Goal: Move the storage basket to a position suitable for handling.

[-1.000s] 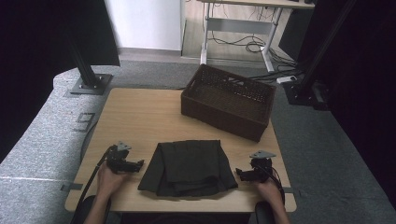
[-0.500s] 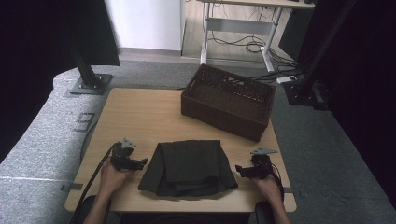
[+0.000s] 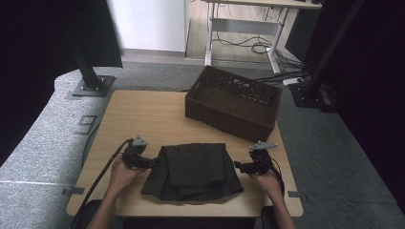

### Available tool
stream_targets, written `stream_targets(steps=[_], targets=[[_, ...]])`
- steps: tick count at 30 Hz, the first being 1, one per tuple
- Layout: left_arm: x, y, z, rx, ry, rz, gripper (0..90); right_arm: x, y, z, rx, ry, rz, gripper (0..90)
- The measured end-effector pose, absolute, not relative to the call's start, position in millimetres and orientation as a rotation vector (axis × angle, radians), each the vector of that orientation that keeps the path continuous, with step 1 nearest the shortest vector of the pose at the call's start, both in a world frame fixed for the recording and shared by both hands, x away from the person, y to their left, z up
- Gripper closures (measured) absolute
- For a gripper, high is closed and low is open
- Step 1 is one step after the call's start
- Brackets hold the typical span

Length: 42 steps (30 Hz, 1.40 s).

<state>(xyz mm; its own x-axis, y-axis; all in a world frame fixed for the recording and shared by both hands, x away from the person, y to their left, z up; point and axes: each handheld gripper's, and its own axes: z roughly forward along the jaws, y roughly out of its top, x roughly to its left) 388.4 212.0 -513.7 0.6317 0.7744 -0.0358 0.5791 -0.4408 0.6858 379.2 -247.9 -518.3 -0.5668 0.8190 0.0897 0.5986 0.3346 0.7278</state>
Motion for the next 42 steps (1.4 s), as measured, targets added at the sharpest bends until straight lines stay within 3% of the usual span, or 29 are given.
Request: stream_targets(steps=[12,22,24,33,42], targets=[[405,187,-502,2.154,0.990,0.350,18.4,399,-224,-507,1.235,2.331,1.117,20.3],[420,173,-509,2.171,1.016,0.338,15.2,425,-190,-505,1.224,2.347,1.104,10.6],[423,172,-512,2.172,1.028,0.341,14.2,434,-181,-509,1.232,2.343,1.072,4.4],[431,169,-530,2.206,1.051,0.314,10.6,450,-170,-527,1.218,2.346,0.930,0.0],[428,168,-533,2.210,1.045,0.293,10.8,440,-175,-540,1.276,2.331,0.989,0.0]])
